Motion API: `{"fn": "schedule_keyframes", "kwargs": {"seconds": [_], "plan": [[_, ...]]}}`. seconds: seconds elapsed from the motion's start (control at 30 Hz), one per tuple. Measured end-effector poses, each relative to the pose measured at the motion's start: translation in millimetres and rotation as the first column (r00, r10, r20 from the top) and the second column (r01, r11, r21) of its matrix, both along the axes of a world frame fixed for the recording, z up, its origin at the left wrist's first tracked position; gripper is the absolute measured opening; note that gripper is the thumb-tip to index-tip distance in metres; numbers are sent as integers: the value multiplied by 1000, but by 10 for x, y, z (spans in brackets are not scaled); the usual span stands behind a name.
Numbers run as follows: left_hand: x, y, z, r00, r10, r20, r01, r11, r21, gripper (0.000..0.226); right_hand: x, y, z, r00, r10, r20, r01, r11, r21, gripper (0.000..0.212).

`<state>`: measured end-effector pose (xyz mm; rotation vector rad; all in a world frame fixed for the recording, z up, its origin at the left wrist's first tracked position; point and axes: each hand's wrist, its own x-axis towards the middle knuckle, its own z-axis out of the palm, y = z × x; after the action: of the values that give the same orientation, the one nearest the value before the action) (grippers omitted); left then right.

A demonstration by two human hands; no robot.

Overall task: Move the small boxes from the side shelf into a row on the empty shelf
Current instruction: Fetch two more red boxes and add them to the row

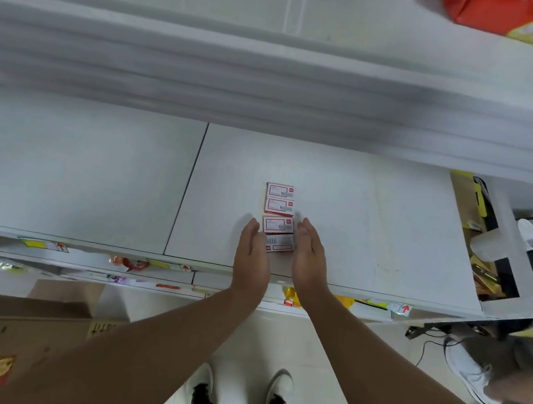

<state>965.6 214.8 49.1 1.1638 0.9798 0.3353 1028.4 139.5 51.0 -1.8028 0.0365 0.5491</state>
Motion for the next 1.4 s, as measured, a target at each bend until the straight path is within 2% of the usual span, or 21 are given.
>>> {"fn": "schedule_keyframes", "kwargs": {"seconds": [0.1,0.27,0.63,0.8,0.9,0.97,1.0,1.07,1.2,1.3,1.4], "plan": [[83,-55,-22,995,25,97,-18,997,-72,39,-55,70,-64,999,28,-22,-26,998,65,31],[223,6,2,996,7,92,-5,1000,-23,41,-6,154,-139,998,-36,-58,44,988,148,33],[642,351,-24,994,-92,53,91,996,14,45,389,405,-203,1000,10,-8,-9,996,91,43],[659,464,21,989,-149,15,148,988,37,48,488,389,-145,998,70,0,-70,995,68,38],[549,498,91,987,-160,-19,161,985,66,32,492,300,-58,994,104,19,-105,994,41,21],[459,554,134,983,-174,-61,180,977,111,21,464,207,38,987,148,56,-148,989,-2,21],[407,589,147,974,-204,-99,218,965,147,22,449,152,64,981,176,81,-175,984,-27,25],[277,664,170,939,-286,-191,327,916,234,42,421,29,116,968,226,112,-218,973,-73,37],[-18,731,376,810,-464,-360,573,755,317,55,369,-202,353,934,348,85,-323,920,-223,62],[-148,770,625,681,-510,-525,728,550,410,59,394,-357,579,847,522,105,-450,808,-380,76],[-213,758,879,552,-434,-712,831,362,423,62,481,-477,758,731,674,111,-498,637,-589,72]]}}
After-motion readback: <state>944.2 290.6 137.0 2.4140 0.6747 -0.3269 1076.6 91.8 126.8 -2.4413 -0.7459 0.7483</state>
